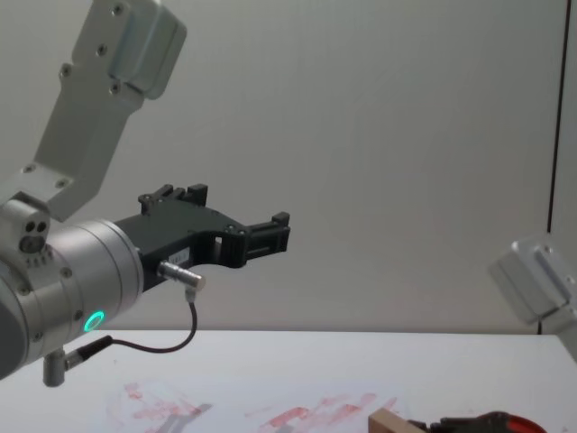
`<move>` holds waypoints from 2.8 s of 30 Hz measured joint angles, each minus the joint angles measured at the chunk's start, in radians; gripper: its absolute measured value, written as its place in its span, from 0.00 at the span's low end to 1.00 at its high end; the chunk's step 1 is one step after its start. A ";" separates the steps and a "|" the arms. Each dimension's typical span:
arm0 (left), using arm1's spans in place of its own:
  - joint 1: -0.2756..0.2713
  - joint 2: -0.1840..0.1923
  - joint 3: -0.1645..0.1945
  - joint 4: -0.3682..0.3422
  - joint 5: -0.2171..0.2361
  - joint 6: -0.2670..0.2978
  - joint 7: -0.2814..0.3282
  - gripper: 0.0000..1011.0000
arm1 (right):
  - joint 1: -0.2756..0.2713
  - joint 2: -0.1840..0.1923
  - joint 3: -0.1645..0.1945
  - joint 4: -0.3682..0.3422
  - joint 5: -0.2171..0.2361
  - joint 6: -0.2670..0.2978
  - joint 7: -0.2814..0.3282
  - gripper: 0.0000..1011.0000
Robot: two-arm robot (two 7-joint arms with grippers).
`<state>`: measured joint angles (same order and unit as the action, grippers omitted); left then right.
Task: Use the one hand to pick up the stamp and affix it onto the A4 paper.
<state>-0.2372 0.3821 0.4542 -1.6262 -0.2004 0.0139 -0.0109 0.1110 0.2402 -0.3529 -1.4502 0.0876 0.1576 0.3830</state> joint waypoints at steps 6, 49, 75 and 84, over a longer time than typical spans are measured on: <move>0.000 0.000 0.000 0.000 0.000 0.000 0.000 0.99 | 0.002 -0.001 -0.003 0.008 -0.007 0.005 0.002 0.21; 0.000 0.000 0.000 0.000 0.000 0.000 0.000 0.99 | -0.006 0.040 0.059 -0.074 0.128 -0.090 -0.068 0.21; 0.000 0.000 0.000 0.000 0.000 0.000 0.000 0.99 | 0.004 0.077 0.087 -0.011 0.088 -0.018 -0.064 0.21; 0.000 0.000 0.000 0.000 0.000 0.000 0.000 0.99 | 0.009 0.081 0.089 0.007 0.078 -0.008 -0.061 0.27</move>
<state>-0.2372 0.3821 0.4542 -1.6262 -0.2004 0.0139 -0.0109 0.1201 0.3207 -0.2637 -1.4430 0.1656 0.1498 0.3223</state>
